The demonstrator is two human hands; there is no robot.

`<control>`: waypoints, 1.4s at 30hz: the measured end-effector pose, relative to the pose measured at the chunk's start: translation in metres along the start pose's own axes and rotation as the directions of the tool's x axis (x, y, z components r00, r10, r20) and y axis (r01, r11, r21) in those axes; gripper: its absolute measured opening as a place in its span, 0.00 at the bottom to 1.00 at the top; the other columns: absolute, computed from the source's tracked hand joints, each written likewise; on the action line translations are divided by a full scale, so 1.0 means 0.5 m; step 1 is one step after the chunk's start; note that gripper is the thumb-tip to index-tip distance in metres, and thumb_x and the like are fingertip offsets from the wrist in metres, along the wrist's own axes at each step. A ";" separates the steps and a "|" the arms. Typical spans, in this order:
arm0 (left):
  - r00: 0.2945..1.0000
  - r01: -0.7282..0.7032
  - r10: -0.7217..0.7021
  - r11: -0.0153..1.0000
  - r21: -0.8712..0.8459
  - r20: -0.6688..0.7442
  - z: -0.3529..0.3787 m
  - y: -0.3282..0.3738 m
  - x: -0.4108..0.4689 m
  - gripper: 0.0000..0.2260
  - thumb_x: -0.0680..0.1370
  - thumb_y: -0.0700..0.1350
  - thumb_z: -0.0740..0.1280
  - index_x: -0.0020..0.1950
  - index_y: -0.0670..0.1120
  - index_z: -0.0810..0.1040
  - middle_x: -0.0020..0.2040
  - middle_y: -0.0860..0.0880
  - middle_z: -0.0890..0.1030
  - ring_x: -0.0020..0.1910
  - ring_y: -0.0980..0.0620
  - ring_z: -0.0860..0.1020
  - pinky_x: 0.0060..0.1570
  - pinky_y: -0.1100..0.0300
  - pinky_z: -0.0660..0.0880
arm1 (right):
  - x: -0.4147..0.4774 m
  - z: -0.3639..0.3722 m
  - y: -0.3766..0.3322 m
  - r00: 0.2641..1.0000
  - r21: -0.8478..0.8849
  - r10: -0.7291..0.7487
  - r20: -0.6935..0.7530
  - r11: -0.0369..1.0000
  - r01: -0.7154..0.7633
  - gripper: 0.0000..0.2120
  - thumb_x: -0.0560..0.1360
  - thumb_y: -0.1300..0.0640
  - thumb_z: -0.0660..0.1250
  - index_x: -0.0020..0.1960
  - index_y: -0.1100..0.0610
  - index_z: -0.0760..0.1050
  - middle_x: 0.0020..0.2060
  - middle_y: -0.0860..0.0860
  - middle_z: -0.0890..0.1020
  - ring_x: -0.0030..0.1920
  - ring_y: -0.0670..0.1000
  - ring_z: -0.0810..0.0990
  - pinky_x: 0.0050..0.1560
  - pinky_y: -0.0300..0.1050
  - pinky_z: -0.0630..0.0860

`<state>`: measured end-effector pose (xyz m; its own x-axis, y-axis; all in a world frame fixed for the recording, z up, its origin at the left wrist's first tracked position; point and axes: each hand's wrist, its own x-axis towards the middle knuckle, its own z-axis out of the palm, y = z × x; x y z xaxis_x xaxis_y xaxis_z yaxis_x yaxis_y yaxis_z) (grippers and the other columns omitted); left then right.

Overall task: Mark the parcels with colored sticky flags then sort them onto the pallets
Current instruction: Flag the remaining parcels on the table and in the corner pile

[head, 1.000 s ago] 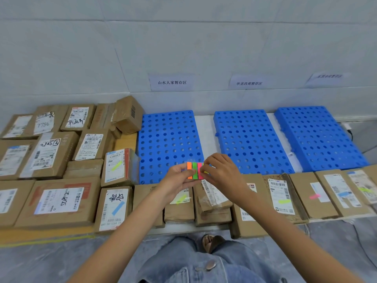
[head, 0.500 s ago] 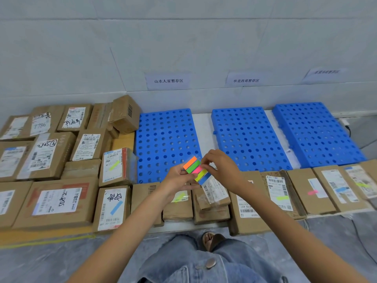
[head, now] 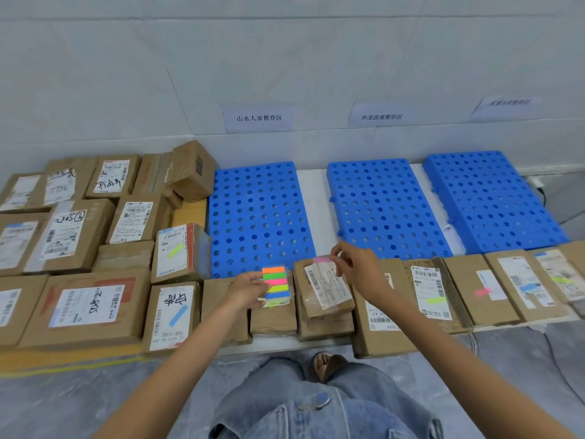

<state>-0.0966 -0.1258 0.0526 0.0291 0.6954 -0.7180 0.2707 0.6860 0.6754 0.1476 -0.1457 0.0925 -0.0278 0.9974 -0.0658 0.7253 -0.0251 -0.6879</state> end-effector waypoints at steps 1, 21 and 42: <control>1.000 0.011 -0.011 0.999 0.043 -0.016 0.001 -0.013 0.007 0.18 0.78 0.37 0.65 0.67 0.38 0.70 0.49 0.44 0.77 0.37 0.55 0.74 0.31 0.65 0.74 | -0.003 0.003 0.011 1.000 0.028 0.016 0.010 0.999 -0.016 0.04 0.77 0.56 0.65 0.43 0.53 0.74 0.28 0.47 0.79 0.27 0.45 0.77 0.32 0.36 0.75; 0.941 -0.215 0.312 0.851 0.478 -0.133 0.210 0.003 0.006 0.36 0.70 0.62 0.70 0.71 0.46 0.62 0.64 0.47 0.69 0.65 0.48 0.68 0.61 0.52 0.71 | -0.018 0.040 0.128 0.832 -0.382 -0.483 0.273 0.739 0.555 0.08 0.64 0.65 0.74 0.41 0.57 0.79 0.35 0.50 0.76 0.35 0.50 0.72 0.31 0.42 0.70; 0.855 -0.387 0.336 0.921 -0.055 -0.395 0.020 0.192 0.039 0.15 0.77 0.45 0.67 0.63 0.45 0.71 0.60 0.50 0.75 0.54 0.54 0.74 0.49 0.62 0.73 | 0.177 0.020 -0.072 0.998 0.340 -0.043 0.051 0.940 0.023 0.21 0.79 0.60 0.61 0.71 0.53 0.66 0.62 0.47 0.75 0.58 0.49 0.76 0.57 0.48 0.77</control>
<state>-0.0606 -0.0486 0.1018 -0.2645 0.9095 -0.3208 0.1851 0.3744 0.9086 0.1121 -0.0573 0.1045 -0.0946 0.9928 -0.0730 0.4475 -0.0231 -0.8940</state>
